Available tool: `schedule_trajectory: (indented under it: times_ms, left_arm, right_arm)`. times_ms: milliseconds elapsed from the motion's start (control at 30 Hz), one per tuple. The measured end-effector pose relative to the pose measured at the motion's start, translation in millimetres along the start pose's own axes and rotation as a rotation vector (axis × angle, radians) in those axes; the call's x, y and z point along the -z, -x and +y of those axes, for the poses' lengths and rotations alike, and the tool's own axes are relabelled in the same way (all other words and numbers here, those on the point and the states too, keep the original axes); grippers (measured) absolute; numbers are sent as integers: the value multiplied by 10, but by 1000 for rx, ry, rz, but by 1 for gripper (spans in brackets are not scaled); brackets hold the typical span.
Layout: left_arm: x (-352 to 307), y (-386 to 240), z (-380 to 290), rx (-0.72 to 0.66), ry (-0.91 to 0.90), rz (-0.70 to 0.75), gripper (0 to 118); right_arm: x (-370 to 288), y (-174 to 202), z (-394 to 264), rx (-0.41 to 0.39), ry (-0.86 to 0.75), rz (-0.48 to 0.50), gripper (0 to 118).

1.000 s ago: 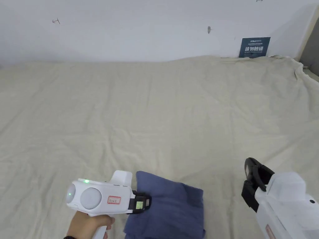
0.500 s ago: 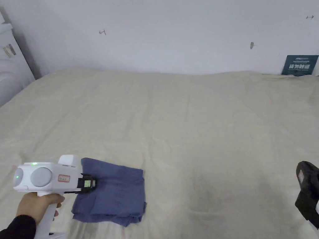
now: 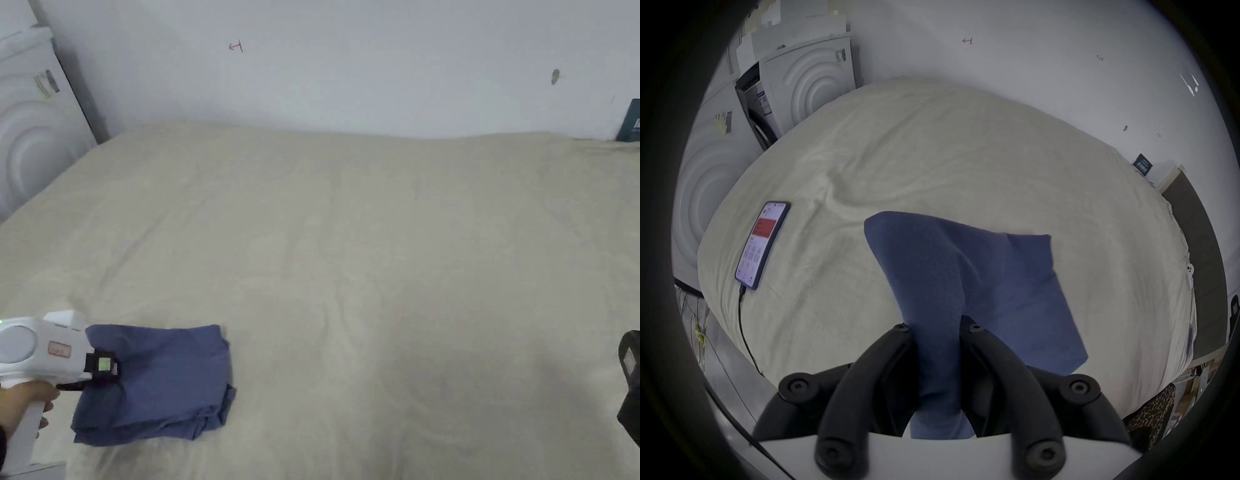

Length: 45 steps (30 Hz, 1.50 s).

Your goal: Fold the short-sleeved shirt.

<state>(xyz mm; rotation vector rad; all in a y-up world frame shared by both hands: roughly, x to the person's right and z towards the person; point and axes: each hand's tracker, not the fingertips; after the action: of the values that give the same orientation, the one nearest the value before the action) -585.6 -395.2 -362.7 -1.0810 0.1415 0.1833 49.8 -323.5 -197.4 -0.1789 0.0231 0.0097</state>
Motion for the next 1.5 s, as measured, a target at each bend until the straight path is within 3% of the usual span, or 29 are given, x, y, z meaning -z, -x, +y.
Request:
schedule_trajectory:
  times_ms: [200,233,333,367,433,800,967,1133,1333,1500]
  left_arm:
    - [124,-73,-86,-27,4,49,22]
    - [143,-71,-86,-29,1,75,31]
    - [140,-113,-129,-39,-18,146,78]
    - [150,-105,-130,-42,-19,147,98]
    - [82,-150,-155,-43,-22,150,117]
    - [-780,-635,-234,0,-353,112,117]
    - [-1357,-1003,-314,96,-590,43,118]
    - [-1810,-1483,-422,204,-696,-4,116]
    - [-2159,-2104,-695,247,-884,-73,102]
    - [-2284,-2617,-985,322,-1026,-69,81]
  right_arm:
    - [71,16,10,-6,8,13,0]
    - [75,16,18,-6,8,12,0]
    - [76,13,36,-11,8,12,0]
    - [76,16,42,-14,8,11,0]
    - [71,20,50,-17,7,8,0]
    - [-30,11,183,-23,2,-4,0]
    - [-148,-61,273,-20,-24,3,0]
    - [-263,-165,363,-14,-47,-14,0]
    - [-435,-320,478,0,-75,-34,0]
    - [-595,-465,556,-2,-105,-50,0]
